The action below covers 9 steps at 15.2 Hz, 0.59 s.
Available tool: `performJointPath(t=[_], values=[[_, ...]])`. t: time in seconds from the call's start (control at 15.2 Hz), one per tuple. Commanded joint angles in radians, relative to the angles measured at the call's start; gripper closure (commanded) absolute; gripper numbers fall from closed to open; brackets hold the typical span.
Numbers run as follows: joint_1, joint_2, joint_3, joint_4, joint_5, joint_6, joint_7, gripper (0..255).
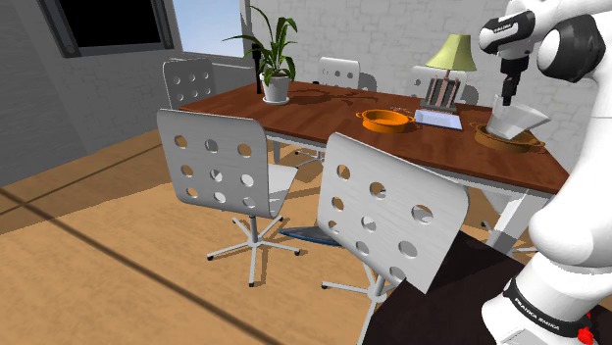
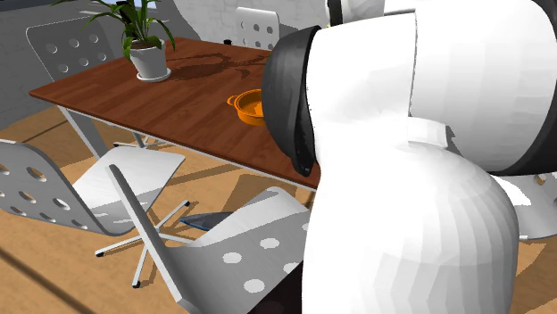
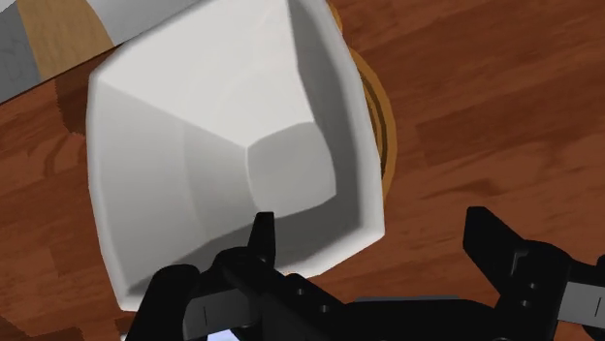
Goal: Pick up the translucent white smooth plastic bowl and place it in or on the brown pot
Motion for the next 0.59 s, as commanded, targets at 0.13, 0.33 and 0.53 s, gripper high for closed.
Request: performJointPath(t=[0.13, 0.33, 0.53], values=[[0.006, -0.001, 0.002, 0.081, 0.001, -0.084, -0.005, 0], [0.006, -0.001, 0.002, 0.081, 0.001, -0.084, -0.005, 0], [0.006, -0.001, 0.002, 0.081, 0.001, -0.084, -0.005, 0]])
